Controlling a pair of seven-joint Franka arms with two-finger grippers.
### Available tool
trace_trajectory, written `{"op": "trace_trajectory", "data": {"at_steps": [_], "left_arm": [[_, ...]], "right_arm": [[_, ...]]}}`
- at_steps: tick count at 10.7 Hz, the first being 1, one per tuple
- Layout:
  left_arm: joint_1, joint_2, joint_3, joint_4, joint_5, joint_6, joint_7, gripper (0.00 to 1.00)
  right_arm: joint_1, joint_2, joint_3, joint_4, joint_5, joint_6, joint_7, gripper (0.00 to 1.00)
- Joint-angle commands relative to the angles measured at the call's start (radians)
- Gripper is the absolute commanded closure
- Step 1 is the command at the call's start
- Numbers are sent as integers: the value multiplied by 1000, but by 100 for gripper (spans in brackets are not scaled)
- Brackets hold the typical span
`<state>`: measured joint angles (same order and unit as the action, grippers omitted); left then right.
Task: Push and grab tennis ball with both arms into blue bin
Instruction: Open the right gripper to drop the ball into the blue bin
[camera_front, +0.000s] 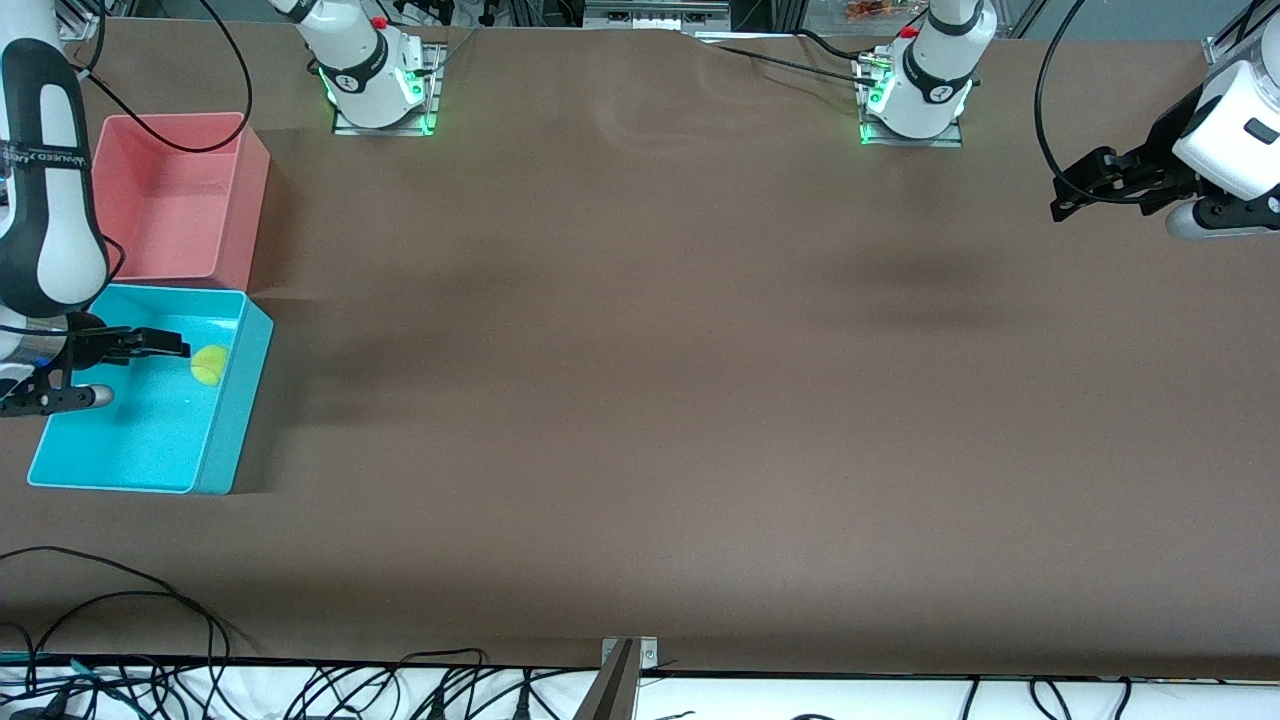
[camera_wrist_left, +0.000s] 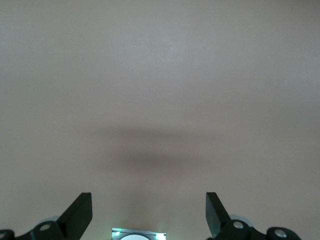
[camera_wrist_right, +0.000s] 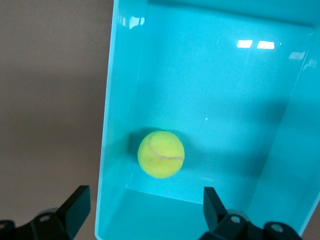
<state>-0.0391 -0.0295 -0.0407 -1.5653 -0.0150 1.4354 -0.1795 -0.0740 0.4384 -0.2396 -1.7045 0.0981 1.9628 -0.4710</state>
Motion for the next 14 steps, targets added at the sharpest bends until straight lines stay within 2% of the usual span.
{"op": "trace_trajectory", "data": {"at_steps": [1,3,6,8,10,14], "left_arm": [[-5,17,2,36,-3,-21,-6,0],[-5,17,2,36,-3,-21,-8,0],[-5,17,2,36,-3,-21,-6,0],[-5,17,2,36,-5,-21,-6,0],[-4,17,2,36,-5,-21,-6,0],[2,17,4,33,-5,-23,-8,0]], "right_arm": [[0,3,10,52,29,-34,-11,0],[0,3,10,130,64,-129,-9,0],[28,2,13,265,65,-252,-6,0],[43,-3,16,316,71,-268,12,0],[69,-74,48,312,60,-323,150,0],[170,-208,51,224,55,-404,353,0]]}}
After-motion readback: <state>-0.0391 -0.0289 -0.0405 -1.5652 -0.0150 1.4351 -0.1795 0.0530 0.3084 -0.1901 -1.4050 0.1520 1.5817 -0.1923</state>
